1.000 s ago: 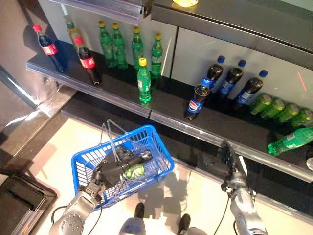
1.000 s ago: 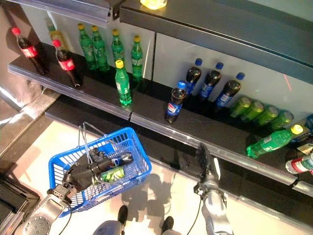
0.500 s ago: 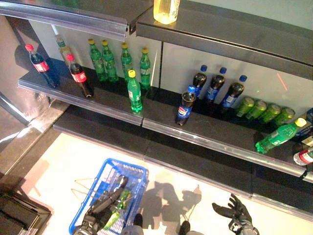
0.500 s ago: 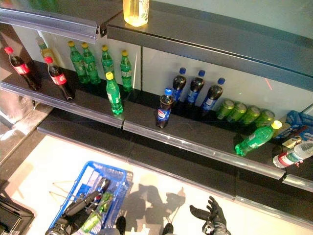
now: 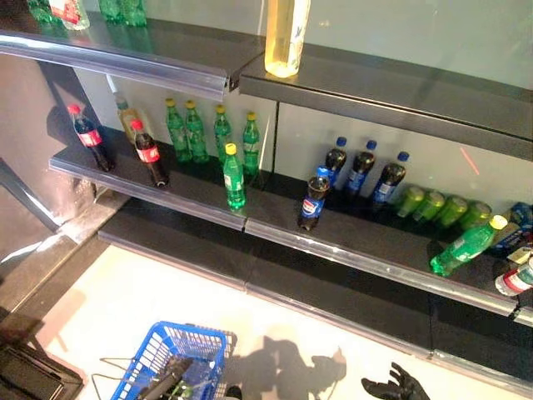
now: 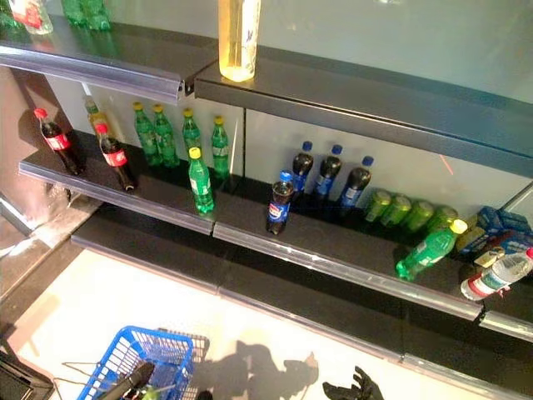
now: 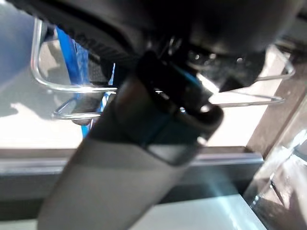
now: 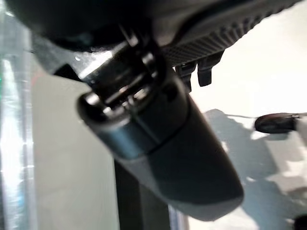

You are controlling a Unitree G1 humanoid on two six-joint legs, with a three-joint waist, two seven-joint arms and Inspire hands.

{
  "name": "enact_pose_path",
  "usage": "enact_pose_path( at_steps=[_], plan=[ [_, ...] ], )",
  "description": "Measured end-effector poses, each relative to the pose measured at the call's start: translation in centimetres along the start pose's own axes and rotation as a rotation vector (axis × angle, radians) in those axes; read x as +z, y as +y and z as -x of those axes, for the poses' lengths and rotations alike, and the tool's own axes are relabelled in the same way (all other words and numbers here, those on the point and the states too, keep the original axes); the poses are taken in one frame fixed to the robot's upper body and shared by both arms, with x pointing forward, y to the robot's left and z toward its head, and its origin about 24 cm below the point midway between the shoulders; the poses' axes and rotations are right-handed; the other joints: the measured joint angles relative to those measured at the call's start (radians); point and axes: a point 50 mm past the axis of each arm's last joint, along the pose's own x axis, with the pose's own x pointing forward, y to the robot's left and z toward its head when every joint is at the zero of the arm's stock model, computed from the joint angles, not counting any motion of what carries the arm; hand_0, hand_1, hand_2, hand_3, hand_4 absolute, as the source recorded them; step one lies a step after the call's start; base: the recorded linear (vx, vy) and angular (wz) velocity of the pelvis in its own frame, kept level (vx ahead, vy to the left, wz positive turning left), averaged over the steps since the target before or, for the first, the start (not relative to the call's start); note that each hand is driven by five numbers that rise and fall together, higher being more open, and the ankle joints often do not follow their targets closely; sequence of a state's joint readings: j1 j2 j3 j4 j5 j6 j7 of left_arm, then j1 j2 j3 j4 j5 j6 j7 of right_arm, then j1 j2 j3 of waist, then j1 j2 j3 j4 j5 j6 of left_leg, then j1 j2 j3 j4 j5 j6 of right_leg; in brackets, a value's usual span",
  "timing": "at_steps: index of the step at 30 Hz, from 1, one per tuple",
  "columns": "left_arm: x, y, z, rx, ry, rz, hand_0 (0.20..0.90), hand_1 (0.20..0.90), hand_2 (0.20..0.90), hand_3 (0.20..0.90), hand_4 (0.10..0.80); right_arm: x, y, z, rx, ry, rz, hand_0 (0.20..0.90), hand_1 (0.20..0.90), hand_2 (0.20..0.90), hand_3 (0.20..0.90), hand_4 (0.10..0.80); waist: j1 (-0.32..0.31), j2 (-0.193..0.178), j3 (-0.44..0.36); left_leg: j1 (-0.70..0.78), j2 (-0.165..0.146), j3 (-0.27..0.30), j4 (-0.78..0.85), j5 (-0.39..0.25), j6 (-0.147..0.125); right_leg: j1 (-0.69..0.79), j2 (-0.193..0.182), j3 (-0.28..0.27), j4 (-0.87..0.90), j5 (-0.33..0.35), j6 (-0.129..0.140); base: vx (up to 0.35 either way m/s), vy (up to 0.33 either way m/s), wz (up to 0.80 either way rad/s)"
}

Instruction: Pick up the drink and place into the basket.

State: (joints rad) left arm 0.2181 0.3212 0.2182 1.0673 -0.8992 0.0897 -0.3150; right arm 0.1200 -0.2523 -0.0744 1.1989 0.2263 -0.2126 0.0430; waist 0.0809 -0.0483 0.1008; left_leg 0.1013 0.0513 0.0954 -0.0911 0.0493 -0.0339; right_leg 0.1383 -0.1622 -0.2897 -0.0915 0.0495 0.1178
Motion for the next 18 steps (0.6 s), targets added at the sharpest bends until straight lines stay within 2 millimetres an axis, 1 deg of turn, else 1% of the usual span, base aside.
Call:
enact_pose_path(
  at_steps=[4, 5, 6, 7, 8, 9, 10, 11, 12, 13, 14, 15, 16, 17, 18],
  plan=[
    [-1.1, 0.6, 0.2, 0.030, 0.045, -0.034, 0.300, 0.300, 0.300, 0.200, 0.100, -0.7, 0.2, 0.1, 0.033, 0.049, 0.025, 0.900, 0.900, 0.900, 0.900, 0.800, 0.004, 0.009, -0.002, -0.003, 0.009, 0.001, 0.005, 0.009, -0.014, 0.002, 0.012, -0.003, 0.000, -0.003, -0.006, -0.108, -0.016, 0.04],
    [-1.6, 0.4, 0.0, 0.029, 0.061, -0.051, 0.300, 0.300, 0.300, 0.200, 0.100, -0.7, 0.1, 0.1, 0.028, 0.052, 0.026, 0.900, 0.900, 0.900, 0.900, 0.800, 0.002, 0.017, -0.002, -0.012, 0.010, -0.007, 0.001, 0.012, -0.016, 0.003, 0.015, -0.008, 0.003, -0.004, -0.005, -0.113, 0.067, 0.15],
    [-1.9, 0.0, -0.1, 0.019, 0.068, -0.061, 0.300, 0.300, 0.300, 0.200, 0.100, -0.7, -0.1, 0.1, 0.024, 0.052, 0.028, 0.900, 0.900, 0.900, 0.900, 0.800, 0.002, 0.025, 0.000, -0.017, 0.010, -0.009, -0.001, 0.008, -0.010, 0.003, 0.015, -0.013, 0.006, -0.004, -0.005, -0.077, 0.070, 0.24],
    [-2.2, -0.4, -0.3, 0.002, 0.072, -0.073, 0.300, 0.300, 0.300, 0.200, 0.100, -0.7, -0.4, 0.1, 0.018, 0.054, 0.031, 0.900, 0.900, 0.900, 0.900, 0.800, 0.000, 0.033, 0.001, -0.021, 0.013, -0.005, -0.001, 0.008, -0.015, 0.005, 0.015, -0.025, 0.006, -0.004, -0.005, -0.069, 0.080, 0.42],
    [-2.5, -0.9, -0.4, -0.024, 0.083, -0.083, 0.300, 0.300, 0.300, 0.200, 0.100, -0.9, -0.9, 0.2, 0.005, 0.064, 0.036, 0.900, 0.900, 0.900, 0.900, 0.800, -0.006, 0.045, 0.000, -0.025, 0.018, 0.027, -0.001, 0.010, -0.014, 0.014, 0.012, -0.042, 0.006, -0.008, -0.003, -0.047, 0.065, 0.53],
    [-2.5, -1.4, -0.7, -0.036, 0.083, -0.085, 0.300, 0.300, 0.300, 0.200, 0.100, -1.1, -1.5, 0.3, -0.008, 0.078, 0.043, 0.900, 0.900, 0.900, 0.900, 0.800, -0.006, 0.055, -0.004, -0.028, 0.024, 0.053, -0.001, 0.011, -0.012, 0.021, 0.009, -0.045, 0.006, -0.017, -0.003, -0.042, 0.063, 0.62],
    [-2.4, -1.9, -0.9, -0.055, 0.081, -0.099, 0.300, 0.300, 0.300, 0.200, 0.100, -1.1, -2.0, 0.4, -0.019, 0.084, 0.049, 0.900, 0.900, 0.900, 0.900, 0.800, -0.005, 0.066, -0.004, -0.034, 0.030, 0.080, -0.001, 0.013, -0.010, 0.023, 0.011, -0.060, 0.006, -0.020, -0.001, -0.041, 0.056, 0.53],
    [-2.4, -2.5, -1.1, -0.079, 0.082, -0.113, 0.300, 0.300, 0.300, 0.200, 0.100, -1.0, -2.5, 0.4, -0.029, 0.082, 0.055, 0.900, 0.900, 0.900, 0.900, 0.800, -0.006, 0.075, -0.001, -0.039, 0.032, 0.101, 0.000, 0.015, -0.007, 0.027, 0.009, -0.064, 0.006, -0.022, 0.002, -0.001, 0.090, 0.70],
    [-2.4, -3.3, -1.5, -0.103, 0.083, -0.122, 0.300, 0.300, 0.300, 0.200, 0.100, -0.9, -3.1, 0.4, -0.043, 0.085, 0.064, 0.900, 0.900, 0.900, 0.900, 0.800, -0.016, 0.082, 0.003, -0.047, 0.041, 0.166, 0.012, 0.015, -0.006, 0.041, 0.001, -0.098, 0.006, -0.022, 0.004, 0.006, 0.097, 0.88],
    [-2.3, -3.8, -1.8, -0.111, 0.086, -0.126, 0.300, 0.300, 0.300, 0.200, 0.100, -0.9, -3.4, 0.5, -0.051, 0.091, 0.069, 0.900, 0.900, 0.900, 0.900, 0.800, -0.028, 0.086, 0.005, -0.051, 0.048, 0.224, 0.019, 0.009, 0.006, 0.054, -0.007, -0.128, 0.006, -0.029, 0.009, 0.026, 0.119, 0.98],
    [-2.2, -4.2, -2.0, -0.117, 0.088, -0.131, 0.300, 0.300, 0.300, 0.200, 0.100, -0.9, -3.6, 0.5, -0.055, 0.093, 0.074, 0.900, 0.900, 0.900, 0.900, 0.800, -0.035, 0.085, 0.005, -0.052, 0.053, 0.275, 0.025, -0.004, 0.026, 0.062, -0.018, -0.150, 0.006, -0.034, 0.013, 0.022, 0.127, 0.95],
    [-2.4, -4.8, -2.2, -0.131, 0.092, -0.128, 0.300, 0.300, 0.300, 0.200, 0.100, -0.7, -4.1, 0.5, -0.063, 0.091, 0.089, 0.900, 0.900, 0.900, 0.900, 0.800, -0.036, 0.082, 0.006, -0.052, 0.050, 0.330, 0.036, -0.015, 0.042, 0.073, -0.034, -0.180, 0.007, -0.037, 0.023, 0.026, 0.100, 0.58],
    [-2.4, -4.8, -2.2, -0.131, 0.092, -0.128, 0.300, 0.300, 0.300, 0.200, 0.100, -0.7, -4.1, 0.5, -0.063, 0.091, 0.089, 0.900, 0.900, 0.900, 0.900, 0.800, -0.036, 0.082, 0.006, -0.052, 0.050, 0.330, 0.036, -0.015, 0.042, 0.073, -0.034, -0.180, 0.007, -0.037, 0.023, 0.089, 0.156, 0.76],
    [-2.8, -5.4, -2.3, -0.150, 0.102, -0.125, 0.300, 0.300, 0.300, 0.200, 0.100, -0.5, -4.5, 0.6, -0.073, 0.086, 0.101, 0.900, 0.900, 0.900, 0.900, 0.800, -0.038, 0.086, 0.008, -0.051, 0.043, 0.350, 0.061, 0.017, 0.030, 0.104, -0.050, -0.223, 0.011, -0.049, 0.047, 0.118, 0.153, 0.61],
    [-2.9, -5.4, -2.3, -0.150, 0.104, -0.128, 0.300, 0.300, 0.300, 0.200, 0.100, -0.5, -4.5, 0.6, -0.071, 0.085, 0.101, 0.900, 0.900, 0.900, 0.900, 0.800, -0.038, 0.085, 0.003, -0.046, 0.032, 0.339, 0.055, 0.025, -0.008, 0.111, -0.062, -0.227, 0.024, -0.061, 0.059, 0.173, 0.229, 0.78]
  ],
)
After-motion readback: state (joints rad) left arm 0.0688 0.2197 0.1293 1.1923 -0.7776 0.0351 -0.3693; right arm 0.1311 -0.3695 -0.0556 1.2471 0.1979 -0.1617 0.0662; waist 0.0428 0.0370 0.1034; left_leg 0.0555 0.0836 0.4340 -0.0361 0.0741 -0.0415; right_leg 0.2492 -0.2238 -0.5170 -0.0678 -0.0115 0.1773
